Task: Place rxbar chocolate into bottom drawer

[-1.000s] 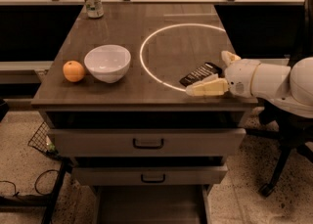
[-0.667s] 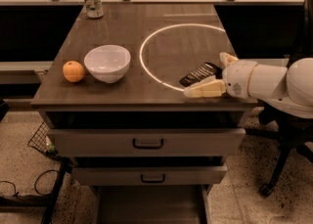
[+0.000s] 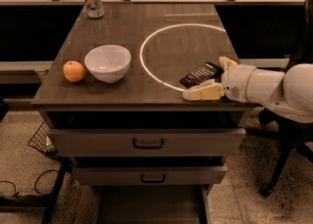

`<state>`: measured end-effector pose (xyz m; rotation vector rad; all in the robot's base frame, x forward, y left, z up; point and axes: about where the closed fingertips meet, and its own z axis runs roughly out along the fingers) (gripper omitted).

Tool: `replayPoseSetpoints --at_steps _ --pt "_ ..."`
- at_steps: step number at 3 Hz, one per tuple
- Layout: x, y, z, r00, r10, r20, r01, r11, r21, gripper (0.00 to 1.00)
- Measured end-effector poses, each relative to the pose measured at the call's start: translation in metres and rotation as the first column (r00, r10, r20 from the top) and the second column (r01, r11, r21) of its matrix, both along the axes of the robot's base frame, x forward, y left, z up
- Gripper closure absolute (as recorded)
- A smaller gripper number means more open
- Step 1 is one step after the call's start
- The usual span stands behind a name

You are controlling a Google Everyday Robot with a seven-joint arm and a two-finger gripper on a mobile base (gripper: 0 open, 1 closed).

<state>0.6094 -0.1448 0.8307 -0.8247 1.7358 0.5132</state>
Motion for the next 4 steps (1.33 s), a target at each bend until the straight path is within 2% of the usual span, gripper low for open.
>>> replayPoseSetpoints --at_steps 1,4 --pt "0.0001 0.0025 0.0004 1.0000 0.004 0.000 -0.004 1.000 0.000 0.18" --pt "0.0003 0.0094 0.0003 0.9999 0.016 0.000 -0.016 1.000 0.001 0.86"
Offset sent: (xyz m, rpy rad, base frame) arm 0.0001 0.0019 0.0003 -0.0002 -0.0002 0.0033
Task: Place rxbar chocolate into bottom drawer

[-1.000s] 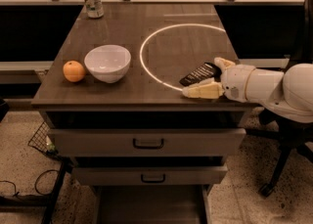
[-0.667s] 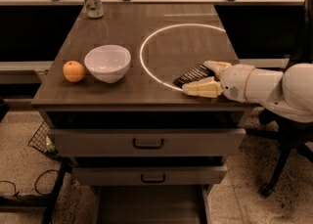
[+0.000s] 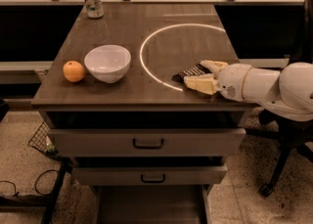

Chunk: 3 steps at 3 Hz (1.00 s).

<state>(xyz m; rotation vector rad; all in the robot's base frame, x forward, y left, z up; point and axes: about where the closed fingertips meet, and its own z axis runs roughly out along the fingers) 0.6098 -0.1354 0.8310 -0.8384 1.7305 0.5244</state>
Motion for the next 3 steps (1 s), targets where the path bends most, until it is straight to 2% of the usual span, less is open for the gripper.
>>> replayPoseSetpoints --at_steps 1,2,3 --pt "0.000 0.002 0.000 1.0000 0.004 0.000 -0.004 1.000 0.000 1.00" --pt "0.000 0.002 0.000 1.0000 0.004 0.000 -0.004 1.000 0.000 1.00" --pt "0.001 0.012 0.024 0.9994 0.030 0.015 -0.030 0.999 -0.019 1.00"
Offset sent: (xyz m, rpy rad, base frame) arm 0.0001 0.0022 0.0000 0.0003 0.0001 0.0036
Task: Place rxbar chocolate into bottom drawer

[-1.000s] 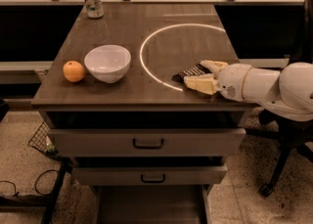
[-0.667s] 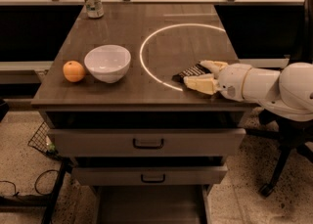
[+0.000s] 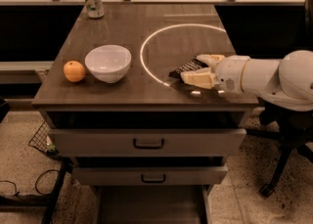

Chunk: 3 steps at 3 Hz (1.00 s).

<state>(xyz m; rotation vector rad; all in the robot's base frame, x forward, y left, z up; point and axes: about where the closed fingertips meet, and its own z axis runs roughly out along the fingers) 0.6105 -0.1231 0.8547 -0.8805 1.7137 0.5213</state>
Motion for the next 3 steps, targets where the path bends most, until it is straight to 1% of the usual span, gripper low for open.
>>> replayPoseSetpoints --at_steps 1,2,3 --pt "-0.014 0.016 0.062 0.9970 0.069 0.034 -0.068 0.997 -0.045 1.00" --pt "-0.038 0.017 0.093 0.9904 0.134 0.034 -0.132 0.989 -0.067 1.00" --pt "-0.081 -0.001 0.088 0.9784 0.207 0.009 -0.205 0.973 -0.102 1.00"
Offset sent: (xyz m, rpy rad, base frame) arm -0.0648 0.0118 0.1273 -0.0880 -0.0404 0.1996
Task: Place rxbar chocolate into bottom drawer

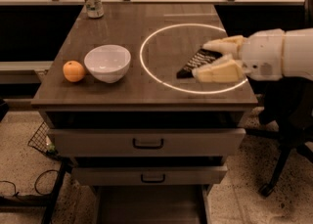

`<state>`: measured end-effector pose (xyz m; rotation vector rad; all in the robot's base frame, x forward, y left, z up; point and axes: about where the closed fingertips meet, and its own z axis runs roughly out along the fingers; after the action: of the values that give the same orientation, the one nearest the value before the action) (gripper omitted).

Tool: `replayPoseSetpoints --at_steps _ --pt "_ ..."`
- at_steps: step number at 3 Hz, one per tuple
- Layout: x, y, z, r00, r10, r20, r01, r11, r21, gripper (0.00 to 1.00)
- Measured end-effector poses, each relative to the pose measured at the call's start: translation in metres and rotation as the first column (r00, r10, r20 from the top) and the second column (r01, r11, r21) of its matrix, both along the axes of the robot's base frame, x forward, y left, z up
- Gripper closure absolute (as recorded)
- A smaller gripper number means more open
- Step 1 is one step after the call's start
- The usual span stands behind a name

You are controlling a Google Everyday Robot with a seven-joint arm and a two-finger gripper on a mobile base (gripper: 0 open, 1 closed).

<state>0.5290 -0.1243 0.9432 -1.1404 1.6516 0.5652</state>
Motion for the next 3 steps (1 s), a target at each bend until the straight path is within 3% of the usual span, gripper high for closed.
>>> replayPoseSetpoints --at_steps 1,3 --pt "-0.058 -0.036 -0.022 0.9985 0.053 -0.016 -0.054 0.998 -0.029 1.00" --pt "-0.179 -0.126 -0.098 0.9940 0.088 -0.065 -0.087 0.996 0.013 1.00"
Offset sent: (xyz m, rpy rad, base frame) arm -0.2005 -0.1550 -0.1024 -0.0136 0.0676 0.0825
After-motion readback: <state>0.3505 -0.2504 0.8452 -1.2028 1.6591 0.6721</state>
